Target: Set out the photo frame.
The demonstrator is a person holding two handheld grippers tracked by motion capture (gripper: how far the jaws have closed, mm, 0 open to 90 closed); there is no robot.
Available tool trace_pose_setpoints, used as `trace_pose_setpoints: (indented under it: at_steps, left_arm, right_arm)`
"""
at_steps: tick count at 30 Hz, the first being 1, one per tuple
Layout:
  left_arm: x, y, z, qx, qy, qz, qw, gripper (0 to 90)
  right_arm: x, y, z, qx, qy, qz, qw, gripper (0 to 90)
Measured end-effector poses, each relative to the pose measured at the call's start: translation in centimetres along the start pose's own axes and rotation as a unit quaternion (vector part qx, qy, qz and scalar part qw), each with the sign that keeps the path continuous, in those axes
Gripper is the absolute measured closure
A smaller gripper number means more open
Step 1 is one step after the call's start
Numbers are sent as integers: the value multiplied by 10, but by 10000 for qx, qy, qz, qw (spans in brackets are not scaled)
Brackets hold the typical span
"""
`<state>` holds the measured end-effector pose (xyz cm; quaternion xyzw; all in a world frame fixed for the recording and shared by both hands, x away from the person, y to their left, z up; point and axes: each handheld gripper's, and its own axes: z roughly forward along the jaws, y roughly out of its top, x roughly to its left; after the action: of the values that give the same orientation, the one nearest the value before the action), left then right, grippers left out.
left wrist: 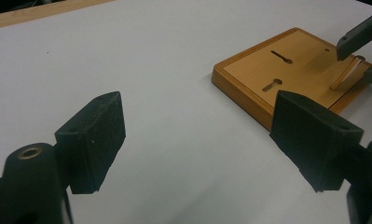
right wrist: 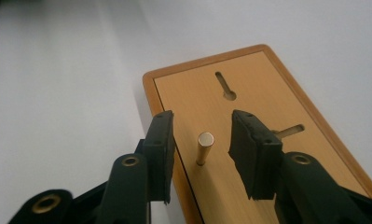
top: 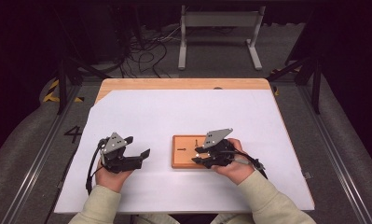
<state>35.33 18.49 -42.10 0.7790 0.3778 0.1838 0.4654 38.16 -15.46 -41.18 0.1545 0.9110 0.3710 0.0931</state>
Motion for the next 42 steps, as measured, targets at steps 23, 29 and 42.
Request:
trace_pose_setpoints:
  at_steps: [23, 29, 42]
  left_arm:
    - [0, -1, 2, 65, -27, -60, 10000, 189]
    - [0, 0, 4, 80, -70, -26, 9999, 198]
    - [-7, 10, 10, -18, -329, -25, 9995, 190]
  right_arm:
    - [3, -2, 12, 325, -65, -646, 9974, 833]
    - [10, -2, 12, 330, -222, -910, 9951, 835]
    - [33, -6, 9, 320, -802, -1626, 9829, 837]
